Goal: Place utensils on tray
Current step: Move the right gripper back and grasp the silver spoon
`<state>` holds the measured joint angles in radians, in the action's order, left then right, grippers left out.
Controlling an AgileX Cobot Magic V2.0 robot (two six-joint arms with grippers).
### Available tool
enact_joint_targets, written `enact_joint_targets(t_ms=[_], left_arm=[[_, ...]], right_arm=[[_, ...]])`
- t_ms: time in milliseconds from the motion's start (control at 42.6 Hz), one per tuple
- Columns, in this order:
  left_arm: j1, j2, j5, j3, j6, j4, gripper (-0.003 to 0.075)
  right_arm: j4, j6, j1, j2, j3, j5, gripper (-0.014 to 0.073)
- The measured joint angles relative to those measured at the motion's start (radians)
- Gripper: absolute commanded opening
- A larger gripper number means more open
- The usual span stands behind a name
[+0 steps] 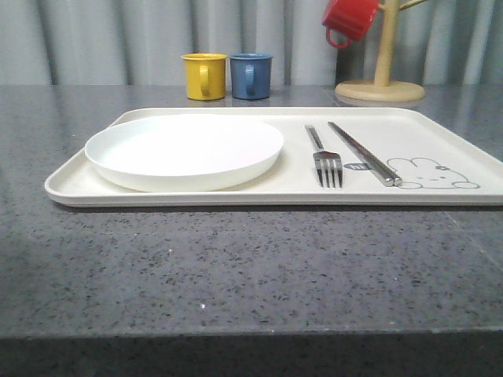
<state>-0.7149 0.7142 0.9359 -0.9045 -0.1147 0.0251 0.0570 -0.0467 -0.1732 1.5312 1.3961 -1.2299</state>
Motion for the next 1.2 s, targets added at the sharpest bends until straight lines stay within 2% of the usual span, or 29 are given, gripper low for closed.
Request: enact_joint_targets(t_ms=[211,587,916,1010,1127,1198], left_arm=[[0.000,0.000,-0.002,0.000,0.000,0.000,0.0398],[0.000,0.000,-0.002,0.000,0.000,0.000,0.0398],[0.000,0.000,-0.002,0.000,0.000,0.000,0.0398],[0.000,0.000,-0.002,0.000,0.000,0.000,0.0398],[0.000,0.000,-0.002,0.000,0.000,0.000,0.0398],[0.000,0.000,-0.002,0.000,0.000,0.000,0.0398]], right_arm=[[-0.032,-0.004,-0.116,0.066,0.000,0.059,0.0363],[-0.057,-0.058,-0.128,0.184,0.000,0.183,0.0363],[-0.069,-0.063,-0.128,0.231,0.000,0.195,0.0358],[-0.069,-0.063,-0.128,0.238,0.002,0.196,0.0282],[-0.069,-0.063,-0.128,0.238,0.002,0.200,0.0100],[-0.069,-0.063,-0.128,0.238,0.002,0.200,0.0020]])
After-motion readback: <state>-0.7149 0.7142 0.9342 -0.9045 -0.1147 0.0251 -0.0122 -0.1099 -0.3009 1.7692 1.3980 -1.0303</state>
